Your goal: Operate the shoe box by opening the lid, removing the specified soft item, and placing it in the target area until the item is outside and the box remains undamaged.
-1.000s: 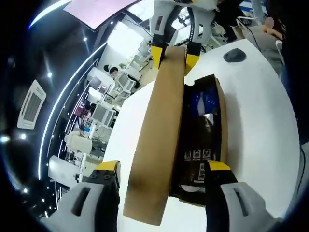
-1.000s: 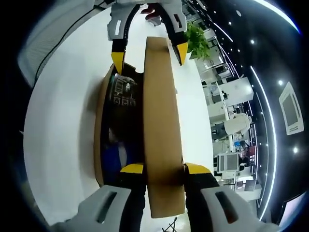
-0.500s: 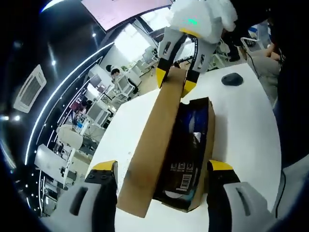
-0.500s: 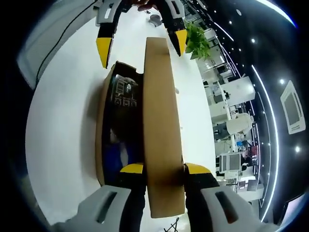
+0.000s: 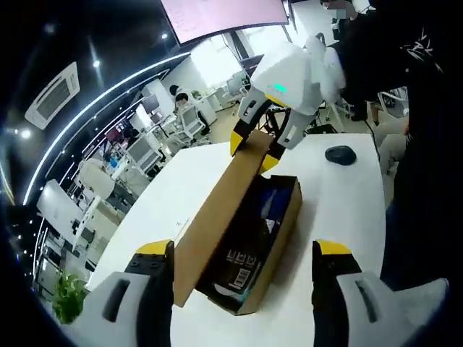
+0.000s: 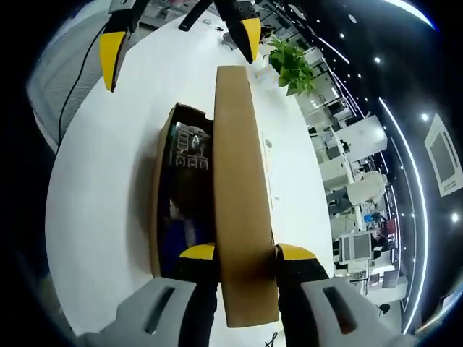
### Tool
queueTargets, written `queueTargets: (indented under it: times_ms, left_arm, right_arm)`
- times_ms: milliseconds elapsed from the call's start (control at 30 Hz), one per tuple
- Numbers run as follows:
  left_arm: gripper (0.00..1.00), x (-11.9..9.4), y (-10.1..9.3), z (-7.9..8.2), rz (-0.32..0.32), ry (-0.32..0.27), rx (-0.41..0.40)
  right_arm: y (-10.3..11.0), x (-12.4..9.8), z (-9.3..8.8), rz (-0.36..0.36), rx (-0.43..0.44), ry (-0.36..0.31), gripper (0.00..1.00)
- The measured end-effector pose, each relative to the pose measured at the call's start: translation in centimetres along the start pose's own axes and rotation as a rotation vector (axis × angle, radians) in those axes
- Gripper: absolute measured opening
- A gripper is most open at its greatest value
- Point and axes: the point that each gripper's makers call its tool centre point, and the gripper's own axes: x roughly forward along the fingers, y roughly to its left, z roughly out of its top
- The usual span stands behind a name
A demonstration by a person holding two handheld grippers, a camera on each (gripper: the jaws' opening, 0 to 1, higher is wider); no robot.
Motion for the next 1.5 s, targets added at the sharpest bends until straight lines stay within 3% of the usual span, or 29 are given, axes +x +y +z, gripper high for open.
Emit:
queueTargets:
  times_ms: [133,367,600,933,1300,1500]
  left_arm:
    - [0.78,-0.1,-0.7,-0.4,-0.007,0.04,0.012]
    - [0.78,-0.7,-1.3,-1.0,-0.003,0.053,-0.061]
    - [0.78,-1.3,-1.3,-2.0,-0.027,0.069,-0.053]
    - [0.73,1.6,-1.3,-3.5,-0.145,0.006,-0.039]
    - [0.6,5.3,-1.6,-4.4,-0.278,-0.076,-0.026]
    - [0.5,6.0,-1.5,-4.0,-0.29,-0.111,-0.03]
  right_arm:
    - [-0.2,0.0,0.1,-0.004,0.004,-0.012,0.28]
    - [-0.3,-0.1,0.1,0.004,0.004,-0.036,0.28]
    - [-1.2,0.3,0.0,-0.003,0.017,-0.035,0.28]
    - [-2.0,0.8,-0.1,-0.019,0.034,-0.009,0.28]
    - [-3.2,1.3,-0.1,-0.029,0.071,0.03,0.29]
    - [-3.5,1.3,0.0,-0.03,0.069,0.019,0.29]
